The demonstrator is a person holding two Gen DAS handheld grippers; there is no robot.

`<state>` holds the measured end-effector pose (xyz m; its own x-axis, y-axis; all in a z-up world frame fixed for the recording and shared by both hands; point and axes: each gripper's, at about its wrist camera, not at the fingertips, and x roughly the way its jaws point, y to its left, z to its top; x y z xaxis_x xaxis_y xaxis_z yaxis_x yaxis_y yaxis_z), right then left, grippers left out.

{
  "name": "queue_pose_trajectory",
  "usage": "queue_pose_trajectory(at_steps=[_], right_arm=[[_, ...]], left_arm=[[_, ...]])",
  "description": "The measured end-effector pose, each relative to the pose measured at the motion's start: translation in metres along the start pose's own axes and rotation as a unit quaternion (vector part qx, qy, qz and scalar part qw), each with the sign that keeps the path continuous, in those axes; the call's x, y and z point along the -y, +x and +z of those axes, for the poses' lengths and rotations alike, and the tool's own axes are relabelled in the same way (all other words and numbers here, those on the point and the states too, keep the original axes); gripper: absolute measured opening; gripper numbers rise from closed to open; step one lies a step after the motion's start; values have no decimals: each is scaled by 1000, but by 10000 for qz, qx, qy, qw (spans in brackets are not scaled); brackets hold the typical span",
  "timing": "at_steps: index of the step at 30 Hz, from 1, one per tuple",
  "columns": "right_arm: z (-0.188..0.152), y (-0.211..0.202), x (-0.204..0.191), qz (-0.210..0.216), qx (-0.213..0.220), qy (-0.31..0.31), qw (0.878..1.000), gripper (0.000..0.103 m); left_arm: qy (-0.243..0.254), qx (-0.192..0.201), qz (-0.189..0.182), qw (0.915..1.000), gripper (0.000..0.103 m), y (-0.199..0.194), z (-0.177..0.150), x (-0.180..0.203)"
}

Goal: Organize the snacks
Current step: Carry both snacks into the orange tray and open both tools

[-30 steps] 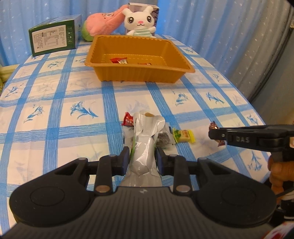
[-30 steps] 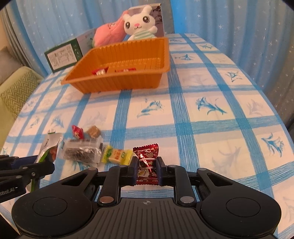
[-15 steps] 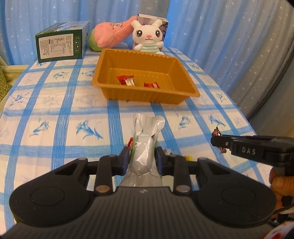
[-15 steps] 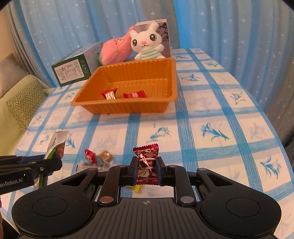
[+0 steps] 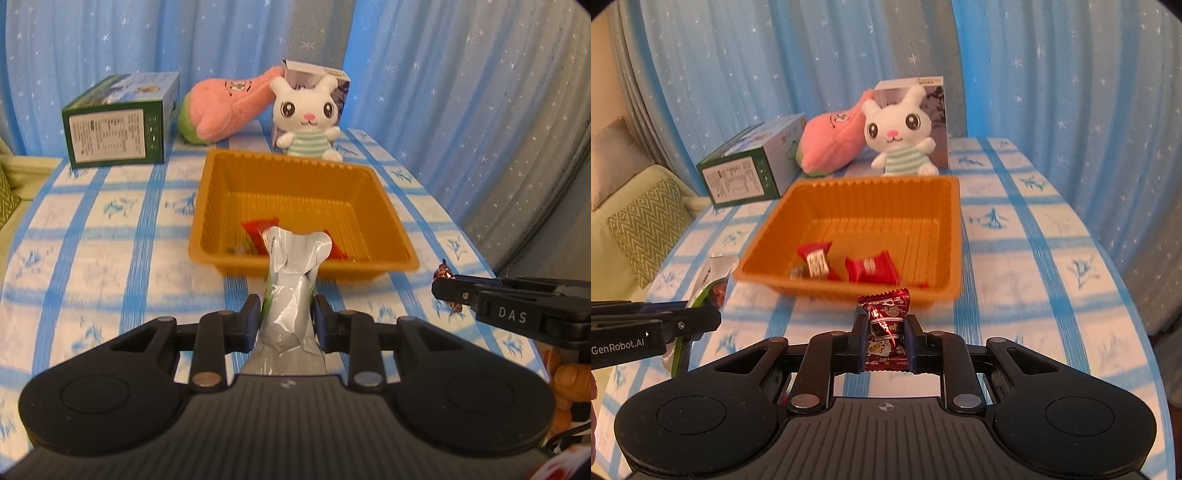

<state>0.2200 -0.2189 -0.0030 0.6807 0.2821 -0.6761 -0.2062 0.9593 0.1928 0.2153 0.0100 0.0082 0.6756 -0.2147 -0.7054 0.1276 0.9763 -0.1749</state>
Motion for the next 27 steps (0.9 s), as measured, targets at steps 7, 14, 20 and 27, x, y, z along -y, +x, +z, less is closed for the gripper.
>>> queue_pose_trajectory(at_steps=[7,14,20,27], right_arm=[[31,23,7,-42,23,-42,10000,20],[55,45,13,-64,6,-47,10000,20],[68,61,11,-119,-30,-153,9998,20],[79,78,11,-58,-63,-72,9999,20]], left_arm=[[-44,4,76,10000,27,26,36,-13],[-133,-24,125,9998,27,50,62,-26],[-222,-30,191,9996,27,66,77,-35],[-236,-67,228,9994,27,83,88,-41]])
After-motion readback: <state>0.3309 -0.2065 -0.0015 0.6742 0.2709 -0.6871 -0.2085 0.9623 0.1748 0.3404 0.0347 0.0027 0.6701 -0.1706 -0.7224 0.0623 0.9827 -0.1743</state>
